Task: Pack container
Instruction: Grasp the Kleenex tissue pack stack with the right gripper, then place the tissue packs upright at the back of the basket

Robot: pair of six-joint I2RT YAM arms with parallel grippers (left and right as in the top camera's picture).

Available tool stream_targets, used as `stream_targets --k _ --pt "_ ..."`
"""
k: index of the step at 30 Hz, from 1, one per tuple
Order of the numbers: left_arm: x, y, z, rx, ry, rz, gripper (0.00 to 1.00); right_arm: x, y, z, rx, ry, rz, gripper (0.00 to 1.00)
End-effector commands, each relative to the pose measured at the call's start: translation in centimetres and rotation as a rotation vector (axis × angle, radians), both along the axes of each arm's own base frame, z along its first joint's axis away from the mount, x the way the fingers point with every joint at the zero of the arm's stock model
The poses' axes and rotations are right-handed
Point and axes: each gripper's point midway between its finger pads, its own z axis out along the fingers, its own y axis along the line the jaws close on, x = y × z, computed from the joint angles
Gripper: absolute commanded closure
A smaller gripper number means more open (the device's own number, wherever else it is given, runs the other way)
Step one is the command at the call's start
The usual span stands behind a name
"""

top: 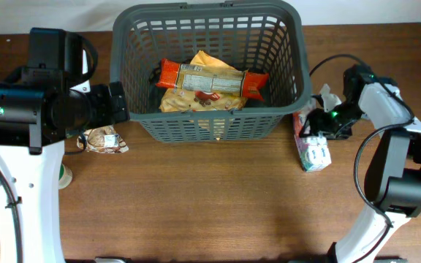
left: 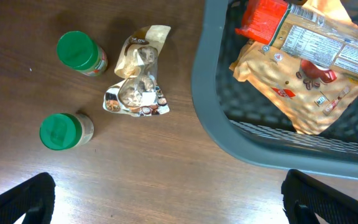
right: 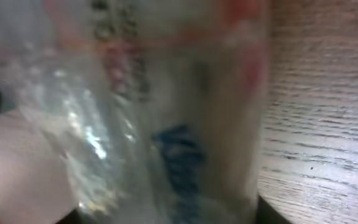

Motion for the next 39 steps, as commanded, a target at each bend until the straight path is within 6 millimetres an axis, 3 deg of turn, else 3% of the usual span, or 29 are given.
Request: stream_targets --k 1,4,6,7,8,11,12,13,14,17,19,21,23,25,28,29,30,33,36,39 --pt "-0.1 0.1 0.1 -0.001 -0.003 -0.001 0.01 0.4 0.1 0.5 0.003 -0.014 0.009 0.94" --pt "-0.1 0.1 0.1 -0.001 -0.002 -0.001 0.01 2.6 -1.7 4.5 -0.013 -0.084 -0.067 0.96" --pt "-0.1 0.1 0.1 -0.001 -0.002 -0.001 0.01 4.1 -3.0 8.9 -0.029 -0.157 -0.101 0.96" --pt "-0.1 0.1 0.1 -0.001 -0.002 -0.001 0.01 4.8 -3.9 12.2 -0.059 -0.209 -0.113 0.96" --pt "-0.1 0.1 0.1 -0.001 -0.002 -0.001 0.01 5.1 -4.3 14.2 -0.081 -0.242 -0.116 0.96" --pt "-0.1 0.1 0.1 -0.001 -0.002 -0.001 0.01 5.6 -5.0 25.8 -0.2 -0.471 -0.116 0.96" --pt "-0.1 0.1 0.1 -0.001 -0.002 -0.001 0.01 5.6 -4.6 28.5 -0.217 -0.537 -0.109 0.96" --pt "-0.1 0.1 0.1 -0.001 -0.002 -0.001 0.01 5.2 -3.6 32.7 -0.237 -0.65 -0.091 0.96" --pt "-0.1 0.1 0.1 -0.001 -0.002 -0.001 0.01 4.9 -2.4 35.3 -0.238 -0.729 -0.071 0.96" --pt "-0.1 0.1 0.1 -0.001 -0.002 -0.001 0.01 3.6 1.8 40.6 -0.227 -0.903 0.04 0.96" --pt "-0.1 0.1 0.1 -0.001 -0.003 -0.001 0.01 2.4 7.3 42.7 -0.227 -1.029 0.303 0.96" --pt "-0.1 0.1 0.1 -0.001 -0.002 -0.001 0.01 1.6 11.9 42.5 -0.248 -1.097 0.581 0.96" --pt "-0.1 0.1 0.1 -0.001 -0.002 -0.001 0.01 1.4 17.0 40.9 -0.277 -1.153 0.929 0.96" --pt "-0.1 0.1 0.1 -0.001 -0.002 -0.001 0.01 2.0 19.5 39.3 -0.297 -1.17 1.11 0.96" --pt "-0.1 0.1 0.1 -0.001 -0.002 -0.001 0.01 5.1 22.9 35.0 -0.298 -1.148 1.267 0.96" --pt "-0.1 0.1 0.1 -0.001 -0.002 -0.001 0.01 5.8 23.4 34.1 -0.293 -1.135 1.273 0.96" --pt "-0.1 0.1 0.1 -0.001 -0.002 -0.001 0.01 7.5 24.2 31.6 -0.281 -1.098 1.283 0.96" --pt "-0.1 0.1 0.1 -0.001 -0.002 -0.001 0.01 10.3 25.0 26.6 -0.287 -1.007 1.294 0.96" --pt "-0.1 0.1 0.1 -0.001 -0.002 -0.001 0.01 13.3 24.1 22.8 -0.395 -0.921 1.247 0.95" --pt "-0.1 0.1 0.1 -0.001 -0.002 -0.001 0.01 16.9 23.2 19.4 -0.514 -0.875 1.168 0.85"
